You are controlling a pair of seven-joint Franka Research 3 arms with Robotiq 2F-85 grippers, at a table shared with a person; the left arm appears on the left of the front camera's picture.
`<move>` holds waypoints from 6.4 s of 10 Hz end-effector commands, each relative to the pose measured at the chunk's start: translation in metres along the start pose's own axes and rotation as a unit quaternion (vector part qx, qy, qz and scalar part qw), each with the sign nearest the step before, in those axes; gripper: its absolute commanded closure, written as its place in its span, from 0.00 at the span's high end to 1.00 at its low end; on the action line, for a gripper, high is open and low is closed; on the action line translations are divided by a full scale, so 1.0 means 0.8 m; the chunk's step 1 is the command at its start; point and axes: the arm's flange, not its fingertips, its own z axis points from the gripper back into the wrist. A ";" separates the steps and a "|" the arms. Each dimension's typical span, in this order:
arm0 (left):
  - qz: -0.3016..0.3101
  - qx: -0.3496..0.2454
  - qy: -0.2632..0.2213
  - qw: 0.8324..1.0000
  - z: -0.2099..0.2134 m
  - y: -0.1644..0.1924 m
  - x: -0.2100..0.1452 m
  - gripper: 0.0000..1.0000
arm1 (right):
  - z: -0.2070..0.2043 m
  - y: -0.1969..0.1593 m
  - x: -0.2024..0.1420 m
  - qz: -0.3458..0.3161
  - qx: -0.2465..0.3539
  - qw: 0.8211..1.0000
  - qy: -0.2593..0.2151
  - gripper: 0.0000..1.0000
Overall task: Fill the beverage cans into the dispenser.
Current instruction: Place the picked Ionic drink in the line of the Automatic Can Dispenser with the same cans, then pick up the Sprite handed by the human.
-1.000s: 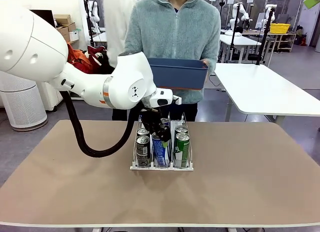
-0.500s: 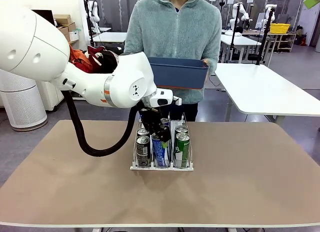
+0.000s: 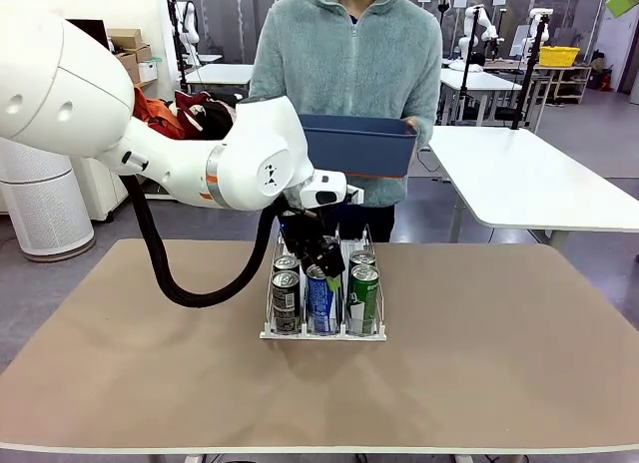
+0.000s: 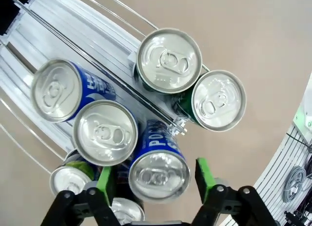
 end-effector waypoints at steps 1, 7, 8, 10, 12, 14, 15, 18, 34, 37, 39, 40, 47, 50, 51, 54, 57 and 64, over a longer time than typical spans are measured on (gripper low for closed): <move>0.011 0.039 -0.013 0.999 0.023 -0.011 -0.013 1.00 | 0.000 0.001 -0.002 -0.002 0.004 1.000 0.001 1.00; 0.008 0.021 -0.014 1.000 0.030 -0.009 -0.001 1.00 | 0.000 0.001 -0.002 -0.002 0.004 1.000 0.001 1.00; 0.008 0.021 -0.014 1.000 0.030 -0.009 -0.001 1.00 | 0.000 0.001 -0.002 -0.002 0.004 1.000 0.001 1.00; 0.008 0.021 -0.014 1.000 0.030 -0.009 -0.001 1.00 | 0.000 0.001 -0.002 -0.002 0.004 1.000 0.001 1.00; 0.008 0.021 -0.014 1.000 0.030 -0.009 -0.001 1.00 | 0.000 0.001 -0.002 -0.002 0.004 1.000 0.001 1.00; 0.007 0.016 -0.007 1.000 0.038 -0.004 -0.003 1.00 | 0.000 0.001 -0.002 -0.002 0.004 1.000 0.001 1.00; -0.020 0.021 -0.016 0.999 0.052 0.016 -0.008 1.00 | 0.000 0.001 -0.002 -0.002 0.004 1.000 0.001 1.00; -0.070 0.036 -0.081 0.994 0.120 0.017 -0.029 1.00 | 0.000 0.001 -0.002 -0.002 0.004 1.000 0.001 1.00; -0.056 0.135 -0.141 0.979 0.357 0.063 -0.119 1.00 | 0.000 0.001 -0.002 -0.002 0.004 1.000 0.001 1.00; -0.084 0.133 -0.159 0.975 0.405 0.068 -0.119 1.00 | 0.000 0.001 -0.002 -0.002 0.004 1.000 0.001 1.00; -0.109 0.116 -0.191 0.969 0.443 0.069 -0.121 1.00 | 0.000 0.001 -0.002 -0.002 0.004 1.000 0.001 1.00; -0.122 0.118 -0.208 0.963 0.462 0.069 -0.123 1.00 | 0.000 0.001 -0.002 -0.002 0.004 1.000 0.001 1.00; -0.140 0.140 -0.236 0.951 0.514 0.049 -0.140 1.00 | 0.000 0.001 -0.002 -0.002 0.004 1.000 0.001 1.00; -0.127 0.137 -0.255 0.949 0.525 0.050 -0.135 1.00 | 0.000 0.001 -0.002 -0.002 0.004 1.000 0.001 1.00; -0.127 0.137 -0.255 0.949 0.525 0.050 -0.135 1.00 | 0.000 0.001 -0.002 -0.002 0.004 1.000 0.001 1.00; -0.152 0.119 -0.253 0.948 0.518 0.046 -0.129 1.00 | 0.000 0.001 -0.002 -0.002 0.004 1.000 0.001 1.00; -0.169 0.071 -0.261 0.948 0.508 0.034 -0.122 1.00 | 0.000 0.001 -0.002 -0.002 0.004 1.000 0.001 1.00; -0.162 0.074 -0.246 0.953 0.504 0.024 -0.122 1.00 | 0.000 0.001 -0.002 -0.002 0.004 1.000 0.001 1.00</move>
